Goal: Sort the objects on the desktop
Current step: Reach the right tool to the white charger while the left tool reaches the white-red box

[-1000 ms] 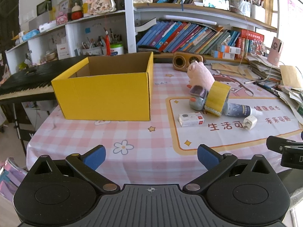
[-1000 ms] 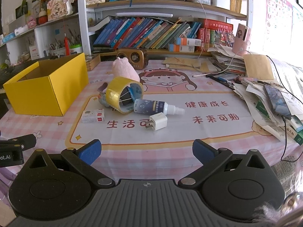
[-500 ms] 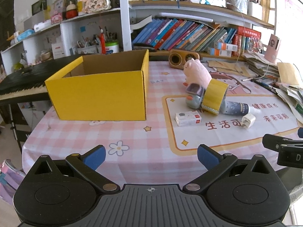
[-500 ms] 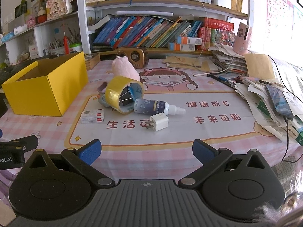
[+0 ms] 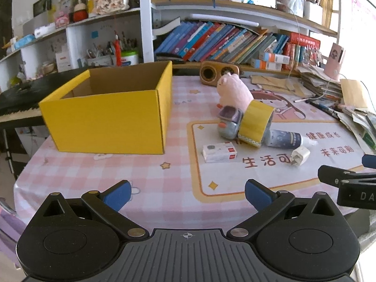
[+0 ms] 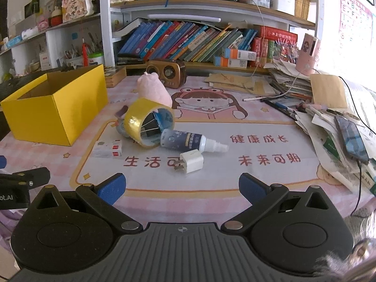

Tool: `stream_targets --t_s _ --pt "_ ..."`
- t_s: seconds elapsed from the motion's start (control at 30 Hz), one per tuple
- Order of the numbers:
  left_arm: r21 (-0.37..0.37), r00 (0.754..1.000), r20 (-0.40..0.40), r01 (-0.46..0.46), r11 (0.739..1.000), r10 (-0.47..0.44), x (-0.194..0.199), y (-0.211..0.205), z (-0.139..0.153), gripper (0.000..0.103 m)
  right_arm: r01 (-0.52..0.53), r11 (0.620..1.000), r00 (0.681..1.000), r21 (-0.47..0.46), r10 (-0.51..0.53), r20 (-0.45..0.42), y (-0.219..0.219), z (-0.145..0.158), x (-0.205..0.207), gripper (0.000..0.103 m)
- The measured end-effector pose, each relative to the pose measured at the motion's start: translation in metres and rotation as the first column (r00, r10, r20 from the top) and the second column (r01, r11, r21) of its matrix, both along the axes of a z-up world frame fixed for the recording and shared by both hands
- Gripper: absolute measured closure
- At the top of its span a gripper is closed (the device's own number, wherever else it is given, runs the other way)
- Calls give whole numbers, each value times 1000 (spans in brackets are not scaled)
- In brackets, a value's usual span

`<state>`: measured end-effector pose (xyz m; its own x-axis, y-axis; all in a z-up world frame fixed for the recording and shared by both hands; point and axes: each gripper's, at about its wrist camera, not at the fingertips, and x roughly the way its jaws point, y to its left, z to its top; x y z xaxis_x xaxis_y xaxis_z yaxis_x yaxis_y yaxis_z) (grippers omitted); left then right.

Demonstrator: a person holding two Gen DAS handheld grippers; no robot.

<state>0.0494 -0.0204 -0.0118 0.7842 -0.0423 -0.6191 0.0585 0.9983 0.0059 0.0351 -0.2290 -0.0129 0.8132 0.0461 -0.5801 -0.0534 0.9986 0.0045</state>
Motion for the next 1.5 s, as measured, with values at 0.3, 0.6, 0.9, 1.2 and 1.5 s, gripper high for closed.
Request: stream_targets --t_s 0.3,0.6,0.9,1.2,1.5 --pt "-9 1000 -19 -21 1000 20 32 -20 -6 0 -16 1000 1000 -1 16 -26 -21 -9 37 0" --pt "11 997 -76 -25 1000 26 67 -46 -20 0 -60 998 995 6 60 -81 -40 -22 73 2" --pt "9 991 -128 -21 1000 22 93 -63 -34 0 -101 995 985 23 103 -141 -50 -37 99 9" --pt "-34 985 -166 -44 998 38 114 -69 -45 1 -159 987 970 26 161 -182 -48 -45 121 21" --pt "-27 979 -188 -83 996 76 132 -69 -54 6 -259 965 943 50 264 -204 -41 -50 131 45"
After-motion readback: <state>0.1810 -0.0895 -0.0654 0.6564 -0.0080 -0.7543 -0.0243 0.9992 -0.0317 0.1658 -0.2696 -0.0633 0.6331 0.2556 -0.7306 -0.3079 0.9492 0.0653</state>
